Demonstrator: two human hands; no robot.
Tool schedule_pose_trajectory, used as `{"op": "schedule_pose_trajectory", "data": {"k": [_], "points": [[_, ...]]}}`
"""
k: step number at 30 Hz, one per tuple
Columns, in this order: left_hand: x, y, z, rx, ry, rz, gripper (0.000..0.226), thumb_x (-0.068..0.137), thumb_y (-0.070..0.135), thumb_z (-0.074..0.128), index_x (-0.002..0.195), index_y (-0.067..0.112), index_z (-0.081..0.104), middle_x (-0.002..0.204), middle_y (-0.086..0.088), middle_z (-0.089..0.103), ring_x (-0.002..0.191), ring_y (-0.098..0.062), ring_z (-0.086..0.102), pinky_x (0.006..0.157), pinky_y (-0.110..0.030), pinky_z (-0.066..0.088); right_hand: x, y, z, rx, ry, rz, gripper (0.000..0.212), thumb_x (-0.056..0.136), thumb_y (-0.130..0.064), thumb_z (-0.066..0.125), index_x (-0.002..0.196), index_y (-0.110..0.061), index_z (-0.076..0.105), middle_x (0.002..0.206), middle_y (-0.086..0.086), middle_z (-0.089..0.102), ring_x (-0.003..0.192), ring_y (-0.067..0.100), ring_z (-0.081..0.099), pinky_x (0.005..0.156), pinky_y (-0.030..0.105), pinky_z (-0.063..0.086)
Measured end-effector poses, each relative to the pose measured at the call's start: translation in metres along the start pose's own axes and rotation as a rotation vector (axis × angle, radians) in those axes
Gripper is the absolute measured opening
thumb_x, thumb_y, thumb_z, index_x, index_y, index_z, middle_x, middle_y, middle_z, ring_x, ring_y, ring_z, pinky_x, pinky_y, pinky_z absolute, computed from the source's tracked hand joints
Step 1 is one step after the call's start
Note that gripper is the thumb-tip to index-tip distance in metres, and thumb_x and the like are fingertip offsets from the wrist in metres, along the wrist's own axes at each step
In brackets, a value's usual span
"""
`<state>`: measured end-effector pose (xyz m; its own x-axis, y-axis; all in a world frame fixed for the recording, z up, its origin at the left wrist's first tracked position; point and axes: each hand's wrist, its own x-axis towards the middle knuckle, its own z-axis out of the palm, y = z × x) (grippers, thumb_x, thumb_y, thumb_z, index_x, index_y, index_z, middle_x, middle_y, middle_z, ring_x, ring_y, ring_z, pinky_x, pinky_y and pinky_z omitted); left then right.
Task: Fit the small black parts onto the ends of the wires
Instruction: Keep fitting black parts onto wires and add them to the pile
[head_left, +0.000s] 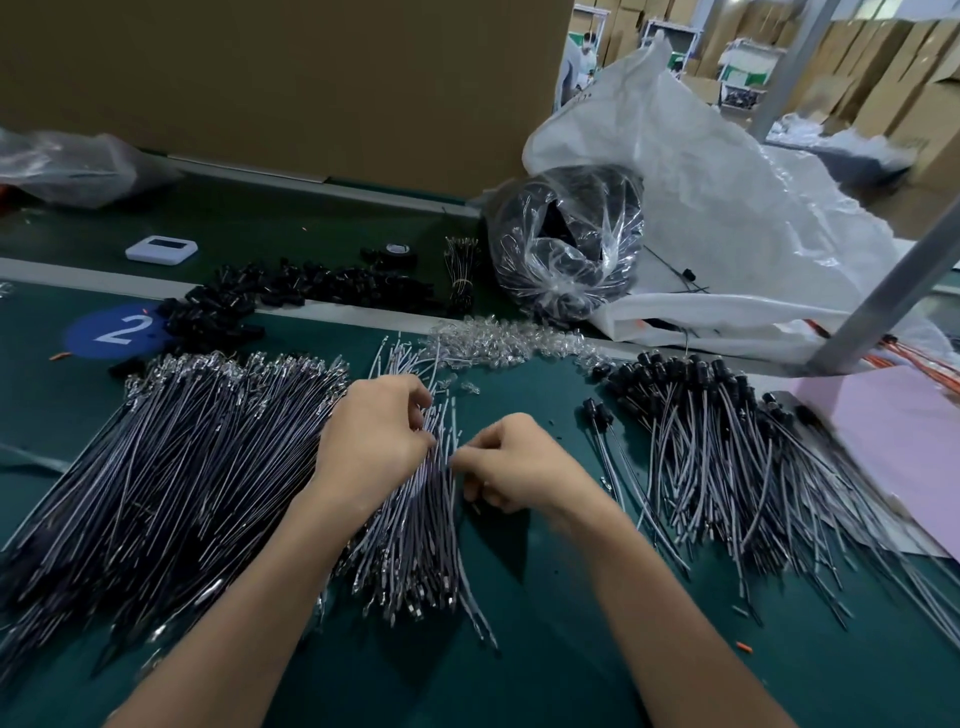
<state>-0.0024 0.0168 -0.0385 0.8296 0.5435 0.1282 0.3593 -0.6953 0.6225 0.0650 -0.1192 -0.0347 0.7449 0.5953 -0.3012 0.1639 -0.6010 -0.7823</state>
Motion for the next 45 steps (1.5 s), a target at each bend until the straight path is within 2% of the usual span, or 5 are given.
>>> {"op": "schedule_pose_trajectory", "data": {"k": [8, 13, 19, 34, 45], "points": [[-0.002, 0.006, -0.009, -0.032, 0.023, 0.062, 0.027, 0.084, 0.018, 0.076, 0.11, 0.023, 0.069, 0.091, 0.01, 0.069, 0.076, -0.011, 0.063, 0.077, -0.034, 0.057, -0.019, 0.01, -0.036, 0.502, 0.02, -0.217, 0.006, 0.091, -0.002, 0.061, 0.089, -0.005, 0.066, 0.07, 0.007, 0.071, 0.047, 0.01, 0.052, 0.042, 0.018, 0.04], [0.007, -0.016, -0.067, 0.24, 0.425, -0.053, 0.019, 0.083, 0.025, 0.078, 0.1, 0.022, 0.071, 0.091, -0.008, 0.071, 0.076, -0.025, 0.063, 0.067, -0.034, 0.05, -0.022, 0.011, -0.037, 0.63, 0.09, -0.336, 0.007, 0.092, 0.0, 0.059, 0.091, -0.004, 0.065, 0.068, 0.007, 0.067, 0.047, 0.011, 0.053, 0.044, 0.02, 0.042], [0.005, -0.037, -0.068, 0.556, 0.073, -0.375, 0.02, 0.081, 0.026, 0.078, 0.098, 0.018, 0.072, 0.097, -0.013, 0.066, 0.094, -0.035, 0.063, 0.072, -0.037, 0.043, -0.021, 0.012, -0.032, 0.589, 0.138, -0.342, 0.005, 0.092, -0.001, 0.061, 0.089, -0.004, 0.064, 0.065, 0.007, 0.067, 0.047, 0.013, 0.052, 0.045, 0.022, 0.043], [0.003, -0.041, -0.067, 0.418, 0.053, -0.335, 0.019, 0.078, 0.0, 0.065, 0.095, 0.007, 0.069, 0.089, -0.013, 0.063, 0.085, -0.034, 0.06, 0.071, -0.038, 0.05, -0.019, 0.018, -0.031, 0.571, 0.182, -0.345, 0.006, 0.091, -0.004, 0.063, 0.088, -0.007, 0.066, 0.066, 0.006, 0.069, 0.049, 0.013, 0.054, 0.045, 0.022, 0.044], [-0.017, 0.007, -0.067, 0.193, 0.252, 0.177, 0.011, 0.092, 0.019, 0.066, 0.096, 0.021, 0.076, 0.092, 0.005, 0.063, 0.076, -0.018, 0.058, 0.07, -0.032, 0.048, -0.02, 0.017, -0.032, 0.55, 0.267, -0.316, 0.009, 0.092, -0.013, 0.065, 0.084, -0.011, 0.068, 0.061, -0.002, 0.063, 0.05, 0.008, 0.048, 0.048, 0.018, 0.04]]}}
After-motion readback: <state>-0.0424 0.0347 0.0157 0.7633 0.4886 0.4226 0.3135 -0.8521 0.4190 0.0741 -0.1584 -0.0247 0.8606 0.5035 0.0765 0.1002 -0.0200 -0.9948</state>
